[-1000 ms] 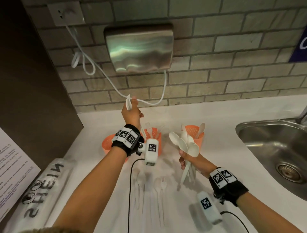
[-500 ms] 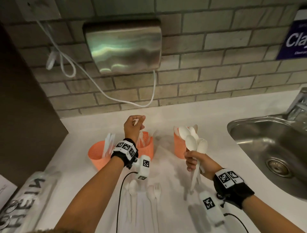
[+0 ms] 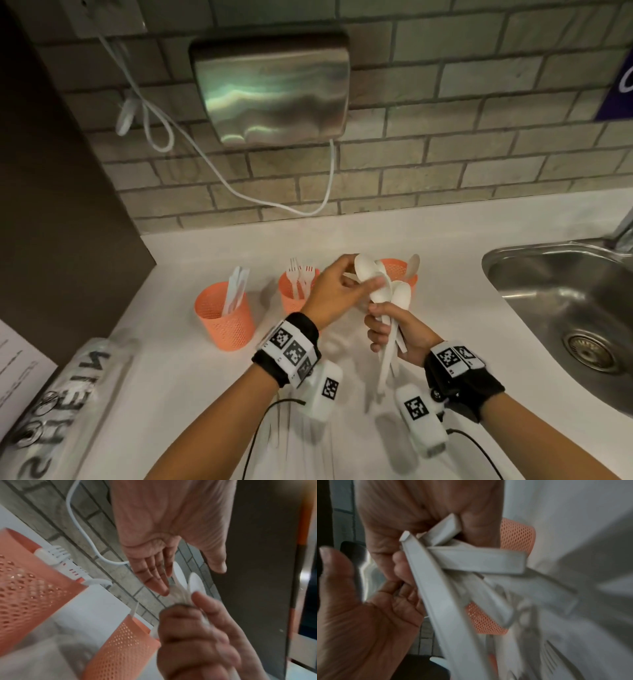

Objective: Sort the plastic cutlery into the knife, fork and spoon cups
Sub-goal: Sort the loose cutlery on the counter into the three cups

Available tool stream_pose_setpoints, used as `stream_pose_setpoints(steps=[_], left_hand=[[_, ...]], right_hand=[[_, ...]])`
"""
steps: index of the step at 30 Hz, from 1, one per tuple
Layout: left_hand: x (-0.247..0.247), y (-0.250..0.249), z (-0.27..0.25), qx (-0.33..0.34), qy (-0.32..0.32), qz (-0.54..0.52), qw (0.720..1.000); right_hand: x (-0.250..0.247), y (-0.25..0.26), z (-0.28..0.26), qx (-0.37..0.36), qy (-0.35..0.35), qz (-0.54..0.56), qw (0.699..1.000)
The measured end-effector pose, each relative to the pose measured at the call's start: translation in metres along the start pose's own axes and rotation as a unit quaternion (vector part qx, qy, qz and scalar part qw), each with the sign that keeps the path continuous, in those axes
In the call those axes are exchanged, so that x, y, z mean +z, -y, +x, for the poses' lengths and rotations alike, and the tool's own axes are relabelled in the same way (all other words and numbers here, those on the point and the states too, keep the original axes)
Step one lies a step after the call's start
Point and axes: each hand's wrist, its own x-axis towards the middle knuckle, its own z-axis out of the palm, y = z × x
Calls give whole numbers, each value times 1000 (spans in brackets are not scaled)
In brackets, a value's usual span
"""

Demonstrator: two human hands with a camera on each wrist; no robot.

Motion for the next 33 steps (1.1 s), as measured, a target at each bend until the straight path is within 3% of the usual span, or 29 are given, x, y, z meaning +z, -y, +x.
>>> stream_pose_setpoints(steps=[6,12,17,19,24,26,33], left_hand=[[10,13,-13,6,-43,32,999],[2,7,-21,-38,-110,-151,982],[-8,1,-20,-85,-206,-302,927],[-11,0,-19,-87,-230,-278,929],[6,3,-34,-102,-125,-78,984],[16,5,-41,-105,-91,-71,988],[22,12,-42,-117,-106,-73,985]], right_hand=[[13,-3,-8,9,-7,-32,999],[16,-7,-20,-11,-34,-34,999],[17,-14,-21,-20,-94,-92,991],[17,-19,-22,-38,-116,-131,984],[26,-24,-24,-110,-135,-226,959],[31,-25,-25,-128,-127,-244,953],[31,-28,-31,-125,-105,-262,951]])
